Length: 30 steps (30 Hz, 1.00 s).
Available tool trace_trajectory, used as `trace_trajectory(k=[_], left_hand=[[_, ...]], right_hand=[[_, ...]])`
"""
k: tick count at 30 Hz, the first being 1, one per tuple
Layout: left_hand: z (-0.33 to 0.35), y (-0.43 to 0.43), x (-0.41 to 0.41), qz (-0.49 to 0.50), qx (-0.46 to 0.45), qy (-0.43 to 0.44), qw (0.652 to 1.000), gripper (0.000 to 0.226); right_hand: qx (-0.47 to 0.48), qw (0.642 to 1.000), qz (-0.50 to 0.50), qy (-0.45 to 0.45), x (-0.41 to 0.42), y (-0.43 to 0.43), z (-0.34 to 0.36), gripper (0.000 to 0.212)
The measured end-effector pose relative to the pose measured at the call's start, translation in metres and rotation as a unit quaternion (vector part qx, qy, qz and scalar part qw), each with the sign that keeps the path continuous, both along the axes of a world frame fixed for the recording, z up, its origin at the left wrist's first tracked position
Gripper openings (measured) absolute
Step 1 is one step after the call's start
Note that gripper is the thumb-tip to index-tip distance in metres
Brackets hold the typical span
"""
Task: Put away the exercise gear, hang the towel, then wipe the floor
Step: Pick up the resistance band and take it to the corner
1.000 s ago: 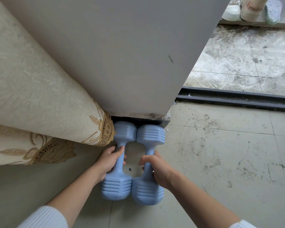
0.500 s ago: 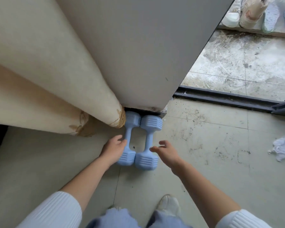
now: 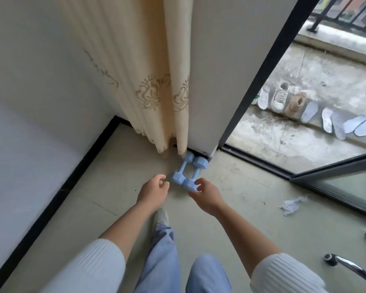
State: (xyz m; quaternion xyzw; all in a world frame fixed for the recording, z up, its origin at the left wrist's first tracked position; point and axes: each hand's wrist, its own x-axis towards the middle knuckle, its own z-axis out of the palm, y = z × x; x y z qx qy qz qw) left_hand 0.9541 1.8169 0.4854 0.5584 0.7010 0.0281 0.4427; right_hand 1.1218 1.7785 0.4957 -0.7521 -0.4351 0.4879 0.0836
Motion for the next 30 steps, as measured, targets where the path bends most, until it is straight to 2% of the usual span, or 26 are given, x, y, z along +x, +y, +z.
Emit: trace_trajectory(k=[6, 12, 17, 23, 30], left_hand=[[0.078, -0.134, -0.023, 0.079, 0.081, 0.036, 0.993, 0.038], [0.135, -0.282, -0.046, 0.194, 0.165, 0.055, 0.966, 0.042], [0.169, -0.417, -0.094, 0.313, 0.196, 0.094, 0.925, 0.042], [0.192, -0.602, -0.171, 0.421, 0.230, 0.153, 0.864, 0.039], [0.202, -0.887, -0.267, 0.527, 0.164, 0.246, 0.797, 0.042]], right_hand=[[0.048, 0.985, 0.163, -0.020, -0.031, -0.089, 0.069, 0.039], [0.126, 0.943, 0.306, -0.030, -0.070, -0.180, 0.124, 0.044], [0.156, 0.875, 0.457, -0.030, -0.135, -0.280, 0.160, 0.047], [0.190, 0.790, 0.583, -0.009, -0.241, -0.430, 0.187, 0.047], [0.197, 0.682, 0.704, 0.033, -0.385, -0.681, 0.200, 0.049]])
